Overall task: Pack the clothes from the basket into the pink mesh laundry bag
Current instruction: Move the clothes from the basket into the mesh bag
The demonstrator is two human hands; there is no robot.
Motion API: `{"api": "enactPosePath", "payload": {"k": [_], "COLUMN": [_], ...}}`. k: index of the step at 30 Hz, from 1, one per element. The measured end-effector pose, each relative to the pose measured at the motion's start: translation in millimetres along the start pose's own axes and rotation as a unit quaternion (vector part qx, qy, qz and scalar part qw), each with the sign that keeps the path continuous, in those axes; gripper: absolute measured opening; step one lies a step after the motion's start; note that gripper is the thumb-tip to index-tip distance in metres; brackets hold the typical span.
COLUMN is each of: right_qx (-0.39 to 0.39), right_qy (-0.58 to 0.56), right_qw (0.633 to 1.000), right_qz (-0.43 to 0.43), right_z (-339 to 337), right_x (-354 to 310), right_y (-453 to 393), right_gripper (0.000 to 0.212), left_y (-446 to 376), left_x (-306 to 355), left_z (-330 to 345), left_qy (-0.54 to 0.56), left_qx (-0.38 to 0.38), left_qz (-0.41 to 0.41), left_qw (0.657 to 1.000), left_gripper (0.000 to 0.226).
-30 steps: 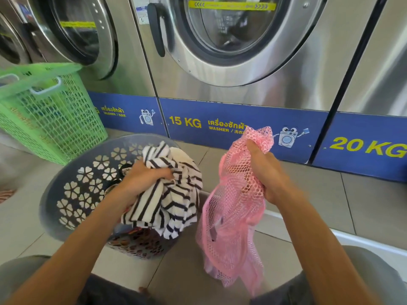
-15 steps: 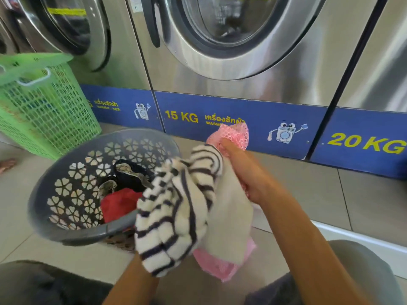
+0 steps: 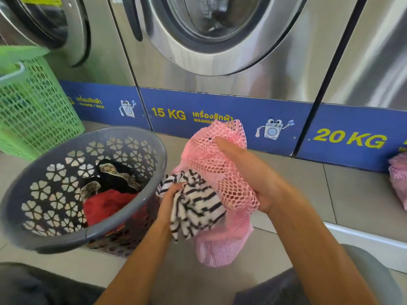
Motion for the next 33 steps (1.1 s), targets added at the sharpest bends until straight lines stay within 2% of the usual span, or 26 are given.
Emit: {"api": "enactPosePath", "payload": {"k": [1,2,3,4,5,7,9,11,13,16,18,19,21,24,28,31,33], "right_qx": [0.002,0.022,0.054,0.047,0.054,0.111,0.174,0.216,0.245,0.248,0.241,0.232,0.201,0.165,0.136,0.128,0.113], "right_qy": [-0.024,-0.04,-0.054,-0.085,-0.11,-0.135,-0.146,-0.128,-0.097,-0.051,-0.025,-0.011,0.019,0.074,0.099,0.103,0.11], "right_qw": [1.0,0.999,0.997,0.995,0.992,0.984,0.973,0.966,0.963,0.966,0.969,0.972,0.979,0.983,0.985,0.986,0.987], "right_qz": [-0.003,0.003,0.008,0.0,-0.013,-0.039,-0.049,-0.059,-0.063,-0.048,-0.04,-0.035,-0.015,0.016,0.03,0.023,0.025], "right_z": [-1.5,-3.8,-3.7,-5.6,-12.1,-28.2,-40.8,-50.7,-56.8,-49.4,-43.3,-39.6,-26.4,-5.7,19.7,37.1,45.5], "right_x": [-4.5,-7.9,-11.4,-9.5,-5.0,-5.2,-10.2,-13.4,-11.8,-10.8,-9.0,-7.5,-4.3,0.4,2.5,1.2,2.5], "right_y": [1.1,-1.0,-0.5,6.2,11.4,15.3,17.8,21.0,21.7,17.3,11.3,8.2,1.8,-12.1,-33.4,-47.7,-57.4], "right_gripper": [0.039,0.04,0.04,0.039,0.038,0.037,0.037,0.034,0.031,0.029,0.028,0.027,0.029,0.038,0.043,0.043,0.041], "left_y": [-0.9,1.6,-1.3,-7.0,-23.3,-12.8,5.5,8.4,9.6,15.6,18.8,22.3,31.6,47.6,59.8,45.6,22.0], "left_x": [-5.3,-7.7,-13.9,-20.7,-41.3,-43.1,-36.7,-33.2,-29.5,-16.3,-5.8,1.9,21.9,62.7,125.6,161.4,166.0], "left_z": [5.0,7.5,6.0,3.5,-1.6,6.6,13.3,11.7,4.1,-1.9,-1.0,2.4,7.4,5.1,-8.1,-34.5,-61.8], "left_qy": [0.02,0.016,-0.014,-0.057,-0.109,-0.229,-0.315,-0.384,-0.45,-0.521,-0.564,-0.559,-0.501,-0.425,-0.326,-0.251,-0.27], "left_qx": [0.003,0.025,0.061,0.086,0.092,0.039,-0.035,-0.078,-0.104,-0.159,-0.238,-0.278,-0.335,-0.336,-0.244,-0.126,-0.07], "left_qz": [-0.029,-0.029,-0.01,0.014,0.032,0.04,0.039,0.024,0.009,0.001,-0.003,-0.002,0.007,0.053,0.156,0.212,0.215], "left_qw": [0.999,0.999,0.998,0.995,0.989,0.972,0.948,0.92,0.887,0.839,0.791,0.781,0.798,0.839,0.9,0.936,0.936], "left_gripper": [0.041,0.059,0.082,0.097,0.104,0.113,0.107,0.097,0.107,0.119,0.115,0.109,0.099,0.087,0.039,0.026,0.02]}}
Point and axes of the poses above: each hand's wrist, its own y-axis away from the middle knuckle, its own z-axis out of the palm, x = y × z, the point moved 3 cm from there along -y, towards the middle knuckle, and after that the axes turned 15 degrees about z, right-handed, at the moved point
